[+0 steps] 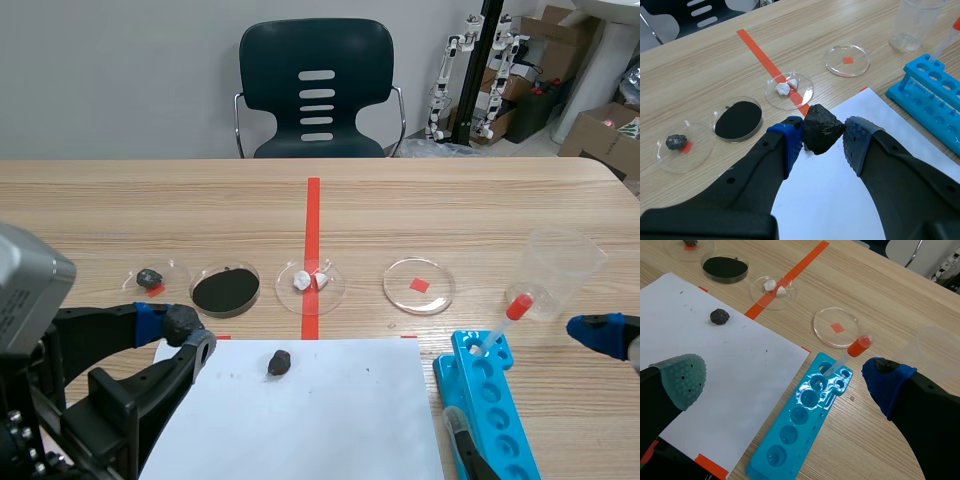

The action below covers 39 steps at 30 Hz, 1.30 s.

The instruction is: Put the right mineral back

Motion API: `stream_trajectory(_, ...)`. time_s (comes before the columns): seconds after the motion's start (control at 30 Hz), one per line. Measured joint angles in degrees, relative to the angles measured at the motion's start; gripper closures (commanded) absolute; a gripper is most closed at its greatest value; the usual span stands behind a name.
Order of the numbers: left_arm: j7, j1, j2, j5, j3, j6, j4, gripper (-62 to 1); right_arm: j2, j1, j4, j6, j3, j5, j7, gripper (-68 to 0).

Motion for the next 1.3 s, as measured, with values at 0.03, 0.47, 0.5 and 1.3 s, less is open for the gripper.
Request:
stream_trajectory(0.03, 0.0, 0.0, 0.0, 0.0, 0.0, 0.0, 0.0, -14.3, 0.0, 0.0, 0.0, 0.0, 0.0, 0.0, 0.0, -67.9)
stream_trajectory(0.47, 0.0, 0.0, 0.0, 0.0, 0.0, 0.0, 0.0, -14.3, 0.0, 0.0, 0.0, 0.0, 0.0, 0.0, 0.0, -67.9)
stream_trajectory(0.5, 0.0, 0.0, 0.0, 0.0, 0.0, 0.0, 0.0, -14.3, 0.0, 0.0, 0.0, 0.0, 0.0, 0.0, 0.0, -67.9)
stream_trajectory(1.3, -0.4, 0.0, 0.0, -0.7, 0.0, 2.4, 0.0, -14.3, 0.0, 0.0, 0.0, 0.0, 0.0, 0.0, 0.0, -67.9)
